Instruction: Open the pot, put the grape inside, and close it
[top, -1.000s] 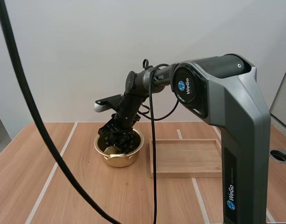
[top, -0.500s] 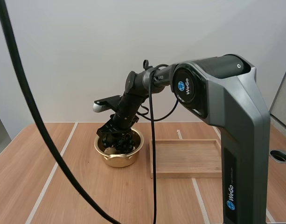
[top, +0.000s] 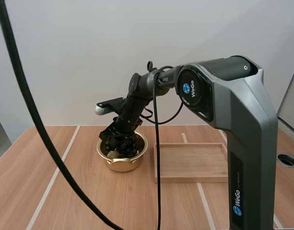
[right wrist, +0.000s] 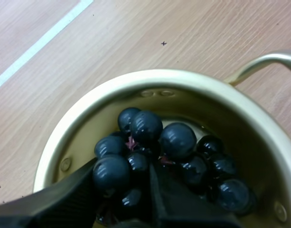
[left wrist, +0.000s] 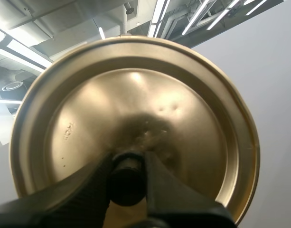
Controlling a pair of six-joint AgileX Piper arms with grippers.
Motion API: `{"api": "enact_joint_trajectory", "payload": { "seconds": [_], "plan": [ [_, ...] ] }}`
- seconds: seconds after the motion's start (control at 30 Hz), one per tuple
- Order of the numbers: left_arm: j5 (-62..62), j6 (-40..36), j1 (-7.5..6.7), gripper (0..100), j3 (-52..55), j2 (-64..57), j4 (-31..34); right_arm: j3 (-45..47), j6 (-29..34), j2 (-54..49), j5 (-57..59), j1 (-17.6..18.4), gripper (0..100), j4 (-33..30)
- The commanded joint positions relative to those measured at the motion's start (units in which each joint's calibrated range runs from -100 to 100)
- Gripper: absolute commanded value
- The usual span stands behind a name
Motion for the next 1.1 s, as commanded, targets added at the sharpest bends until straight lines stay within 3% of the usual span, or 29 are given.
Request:
{"api": "enact_joint_trajectory", "payload": {
  "seconds": [0.0, 0.07, 0.1, 1.07],
  "plan": [
    [0.00, -0.27, -0.13, 0, -0.41, -0.17, 0.00, -0.28, -0.66, -0.48, -1.90, 0.06, 66, 0.51],
    [0.00, -0.27, -0.13, 0, -0.41, -0.17, 0.00, -0.28, -0.78, -0.48, -3.04, 0.06, 91, 0.51],
    [0.00, -0.27, -0.13, 0, -0.41, -0.17, 0.00, -0.28, -0.78, -0.48, -3.27, 0.06, 95, 0.51],
    [0.00, -0.18, -0.13, 0, -0.41, -0.17, 0.13, -8.17, -0.52, -0.86, 4.05, 0.06, 92, -1.94]
  ]
}}
